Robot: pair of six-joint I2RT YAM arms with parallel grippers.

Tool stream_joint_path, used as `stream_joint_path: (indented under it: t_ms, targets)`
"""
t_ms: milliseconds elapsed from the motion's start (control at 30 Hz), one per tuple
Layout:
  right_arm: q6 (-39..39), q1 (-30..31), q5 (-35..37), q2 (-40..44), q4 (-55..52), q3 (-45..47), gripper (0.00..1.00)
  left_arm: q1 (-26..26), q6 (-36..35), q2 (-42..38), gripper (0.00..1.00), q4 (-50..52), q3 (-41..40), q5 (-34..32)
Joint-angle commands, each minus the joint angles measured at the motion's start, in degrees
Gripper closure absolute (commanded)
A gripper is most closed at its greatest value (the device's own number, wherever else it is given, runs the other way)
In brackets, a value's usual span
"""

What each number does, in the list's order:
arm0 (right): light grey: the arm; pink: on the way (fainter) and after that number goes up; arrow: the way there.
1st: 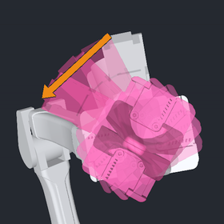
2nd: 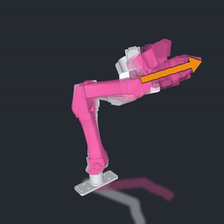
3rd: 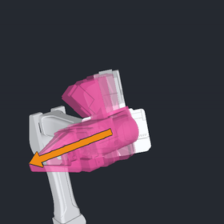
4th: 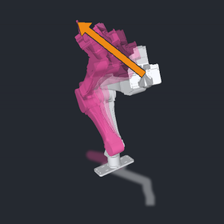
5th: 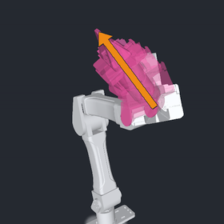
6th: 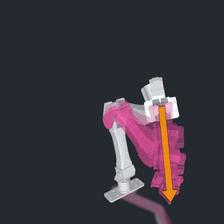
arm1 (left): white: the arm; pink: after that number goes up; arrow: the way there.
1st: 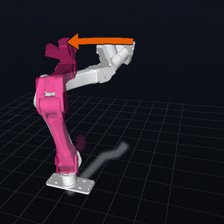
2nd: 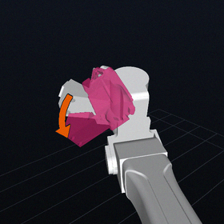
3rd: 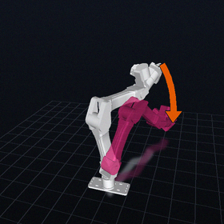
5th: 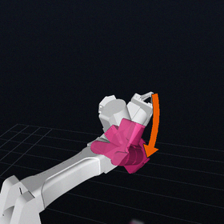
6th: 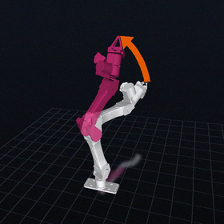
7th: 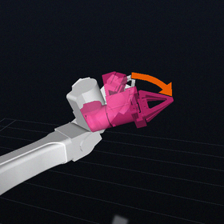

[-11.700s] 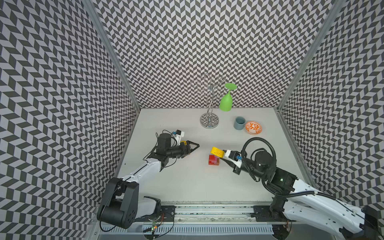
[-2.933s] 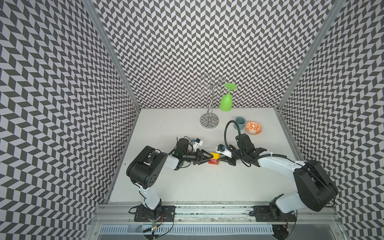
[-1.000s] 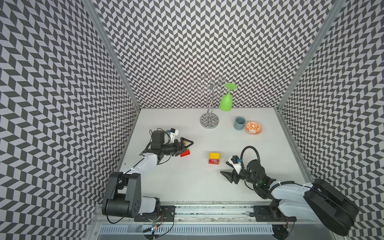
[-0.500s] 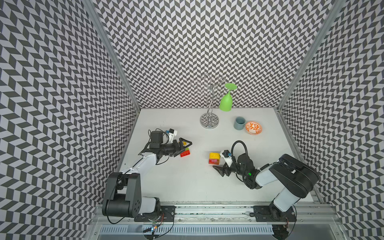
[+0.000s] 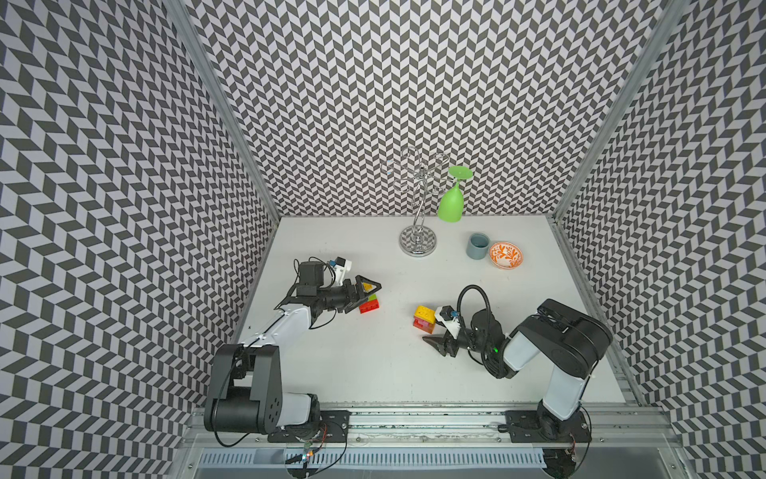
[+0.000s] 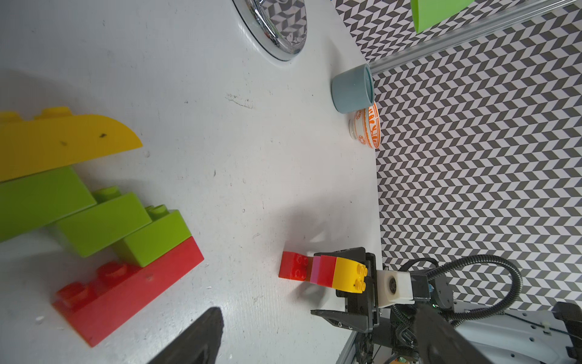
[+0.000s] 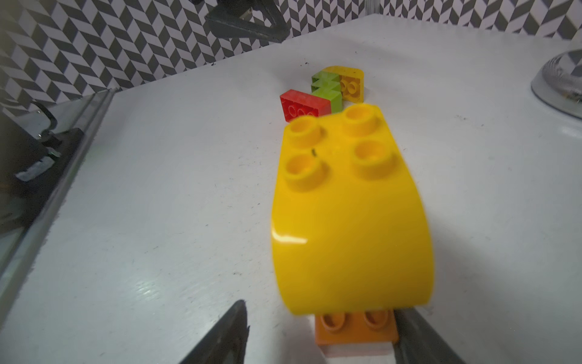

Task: Assemble the letter s with lego
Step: Adjust the lego brick at the center of the board.

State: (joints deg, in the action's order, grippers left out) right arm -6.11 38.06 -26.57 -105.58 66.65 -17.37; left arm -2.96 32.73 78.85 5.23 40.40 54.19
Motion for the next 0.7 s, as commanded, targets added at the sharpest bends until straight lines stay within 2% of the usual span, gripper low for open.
stream_joint_path:
  t_ms: [0, 333, 467, 667]
  targets:
    - [0.68, -0.17, -3.10, -2.50, 8.23, 0.23, 0.41, 0.33, -1.04, 0.29, 0.06, -0.10, 1.12, 1.52]
    - [2.68, -0.17, 0.18, -5.69, 8.22, -2.85, 0.51, 1.07, -1.41, 0.31, 0.07, 0.31, 1.34, 1.86]
    - [2.70, -0.18, 0.55, -5.43, 7.80, -3.07, 0.59, 1.47, -1.67, 0.16, 0.07, 0.62, 1.33, 2.01]
    - [4.08, -0.47, -3.24, 1.16, 7.79, 0.04, 0.69, 2.15, -2.05, -0.79, 0.07, 1.21, 1.32, 2.44]
